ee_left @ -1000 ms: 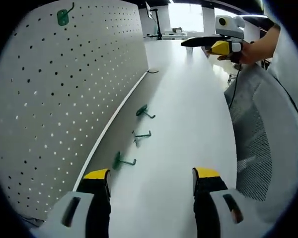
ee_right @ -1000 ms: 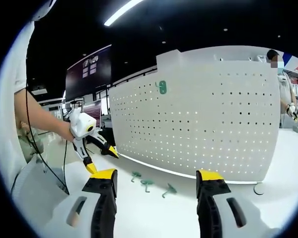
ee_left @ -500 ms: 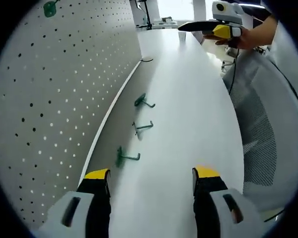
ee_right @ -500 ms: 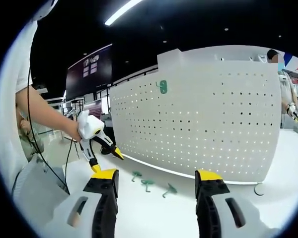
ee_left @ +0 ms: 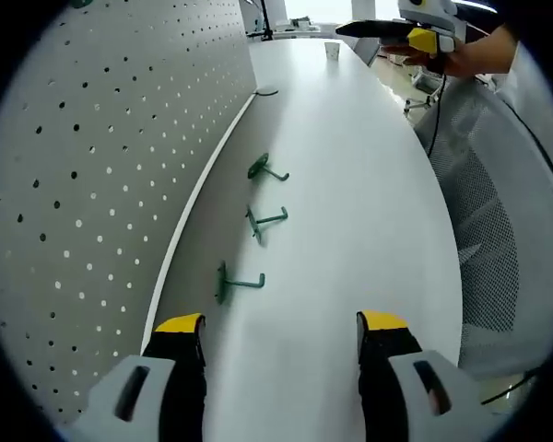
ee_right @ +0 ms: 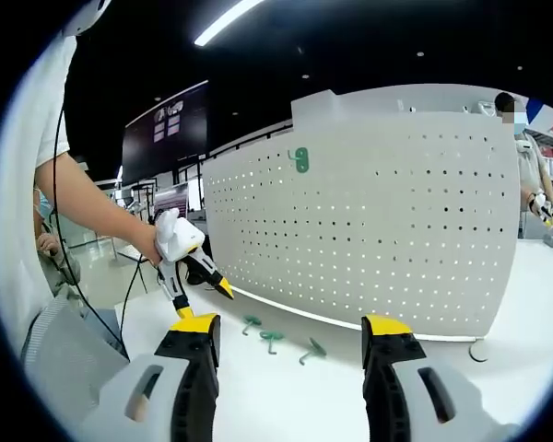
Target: Insert the hook assembly into the mounting plate slot until the hook locks in place.
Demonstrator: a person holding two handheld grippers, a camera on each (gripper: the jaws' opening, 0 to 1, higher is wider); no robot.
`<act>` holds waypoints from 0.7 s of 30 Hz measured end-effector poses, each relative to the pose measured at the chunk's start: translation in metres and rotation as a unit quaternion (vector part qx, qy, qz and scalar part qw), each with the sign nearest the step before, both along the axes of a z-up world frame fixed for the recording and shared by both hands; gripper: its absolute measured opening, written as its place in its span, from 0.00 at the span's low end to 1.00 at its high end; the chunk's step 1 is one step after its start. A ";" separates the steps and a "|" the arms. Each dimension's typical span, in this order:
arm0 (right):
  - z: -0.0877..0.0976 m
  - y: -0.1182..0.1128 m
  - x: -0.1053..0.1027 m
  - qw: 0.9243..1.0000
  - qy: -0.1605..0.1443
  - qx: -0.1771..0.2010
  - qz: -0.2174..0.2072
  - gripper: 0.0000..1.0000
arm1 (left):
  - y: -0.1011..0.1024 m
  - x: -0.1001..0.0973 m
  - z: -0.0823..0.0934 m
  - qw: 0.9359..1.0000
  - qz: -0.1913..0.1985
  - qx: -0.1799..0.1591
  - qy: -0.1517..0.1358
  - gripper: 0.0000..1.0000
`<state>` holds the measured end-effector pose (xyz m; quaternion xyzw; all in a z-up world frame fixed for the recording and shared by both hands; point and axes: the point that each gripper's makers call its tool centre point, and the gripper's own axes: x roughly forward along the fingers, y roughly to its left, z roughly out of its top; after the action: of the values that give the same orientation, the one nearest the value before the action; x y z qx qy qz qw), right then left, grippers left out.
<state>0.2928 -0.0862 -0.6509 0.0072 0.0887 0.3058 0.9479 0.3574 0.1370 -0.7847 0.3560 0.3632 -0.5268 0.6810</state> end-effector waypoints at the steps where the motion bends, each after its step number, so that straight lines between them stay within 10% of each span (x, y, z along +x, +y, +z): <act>1: 0.000 0.000 0.000 1.000 0.000 0.000 -0.001 0.60 | 0.000 0.001 -0.001 1.000 -0.001 0.002 0.001 0.68; 21: -0.003 0.003 0.002 1.000 0.001 -0.012 0.008 0.59 | 0.004 0.017 -0.020 0.999 -0.013 0.024 0.027 0.68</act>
<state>0.2949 -0.0830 -0.6543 -0.0049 0.0937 0.3122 0.9454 0.3745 0.1411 -0.8049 0.3625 0.3899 -0.5360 0.6551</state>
